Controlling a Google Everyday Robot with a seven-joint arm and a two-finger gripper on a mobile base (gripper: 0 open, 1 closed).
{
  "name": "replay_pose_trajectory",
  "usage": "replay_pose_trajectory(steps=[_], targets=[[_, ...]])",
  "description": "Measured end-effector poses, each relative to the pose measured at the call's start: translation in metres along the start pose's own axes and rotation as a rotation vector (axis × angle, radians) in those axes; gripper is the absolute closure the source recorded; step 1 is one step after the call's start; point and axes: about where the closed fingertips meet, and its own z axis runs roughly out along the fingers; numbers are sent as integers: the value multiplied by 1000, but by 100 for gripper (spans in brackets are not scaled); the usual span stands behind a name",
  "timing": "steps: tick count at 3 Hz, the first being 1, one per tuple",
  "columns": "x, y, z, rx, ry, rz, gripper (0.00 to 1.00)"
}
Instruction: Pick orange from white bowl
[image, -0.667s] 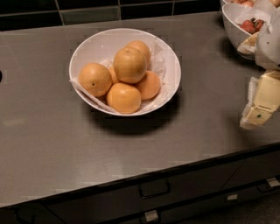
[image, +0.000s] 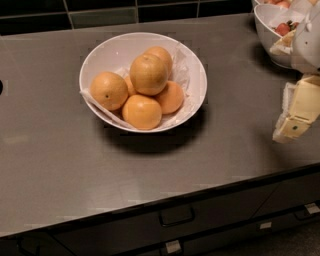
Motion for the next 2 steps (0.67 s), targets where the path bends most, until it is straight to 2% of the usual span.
replay_pose_trajectory(steps=[2], targets=[[-61, -15, -14, 33, -56, -163, 0]])
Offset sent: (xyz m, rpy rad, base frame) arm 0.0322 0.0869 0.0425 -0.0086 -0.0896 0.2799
